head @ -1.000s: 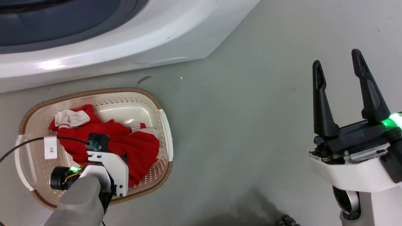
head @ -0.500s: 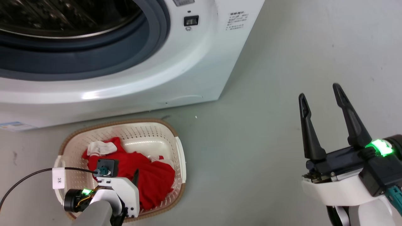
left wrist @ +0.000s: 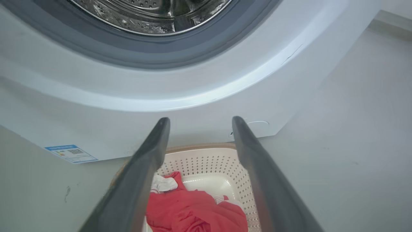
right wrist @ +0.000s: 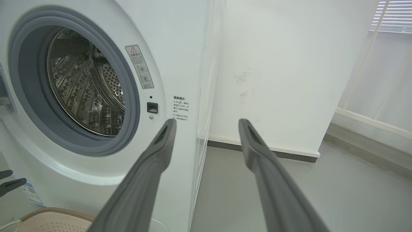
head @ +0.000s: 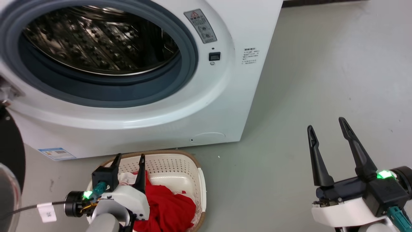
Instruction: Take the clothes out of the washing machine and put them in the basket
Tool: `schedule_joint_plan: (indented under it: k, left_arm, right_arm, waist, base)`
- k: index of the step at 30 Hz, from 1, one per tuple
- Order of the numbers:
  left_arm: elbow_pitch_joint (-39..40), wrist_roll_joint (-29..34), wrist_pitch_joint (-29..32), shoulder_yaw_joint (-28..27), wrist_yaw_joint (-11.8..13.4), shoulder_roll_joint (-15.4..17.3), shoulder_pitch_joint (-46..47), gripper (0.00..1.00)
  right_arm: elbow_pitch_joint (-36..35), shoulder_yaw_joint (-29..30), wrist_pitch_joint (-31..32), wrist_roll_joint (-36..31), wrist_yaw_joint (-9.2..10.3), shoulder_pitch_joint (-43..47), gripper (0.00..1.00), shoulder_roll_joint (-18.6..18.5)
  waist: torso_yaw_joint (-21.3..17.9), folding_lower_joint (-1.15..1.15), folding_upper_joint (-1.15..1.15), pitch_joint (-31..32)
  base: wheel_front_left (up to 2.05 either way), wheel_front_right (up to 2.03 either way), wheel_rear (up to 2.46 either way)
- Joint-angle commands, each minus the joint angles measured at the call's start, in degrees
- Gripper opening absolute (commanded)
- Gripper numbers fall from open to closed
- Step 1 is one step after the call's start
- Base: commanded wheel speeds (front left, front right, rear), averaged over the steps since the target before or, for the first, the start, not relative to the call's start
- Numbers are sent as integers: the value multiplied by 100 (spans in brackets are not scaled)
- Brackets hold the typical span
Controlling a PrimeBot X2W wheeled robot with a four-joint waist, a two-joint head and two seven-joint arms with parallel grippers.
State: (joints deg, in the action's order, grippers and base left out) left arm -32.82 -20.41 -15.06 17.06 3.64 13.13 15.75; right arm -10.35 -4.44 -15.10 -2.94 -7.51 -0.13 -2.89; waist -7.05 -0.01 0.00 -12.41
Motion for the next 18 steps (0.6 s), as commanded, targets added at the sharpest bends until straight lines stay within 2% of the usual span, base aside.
schedule_joint_plan:
  k: [1, 9, 18]
  left_arm:
    - [151, 89, -15, -87, 34, -34, -117, 100]
    - [1510, 863, -16, -869, -117, -343, -869, 100]
    - [2723, 1326, -16, -1657, -302, -774, -1643, 100]
  right_arm:
    - [31, 17, -10, 3, 4, 84, 100, 3]
    - [156, 186, -10, 24, 4, 355, 100, 2]
    - [246, 333, -10, 31, 4, 682, 100, 3]
  waist:
    - [132, 1, 0, 170]
    - [326, 1, 0, 583]
    - [427, 1, 0, 1029]
  base:
    - [0, 0, 0]
    - [0, 0, 0]
    - [0, 0, 0]
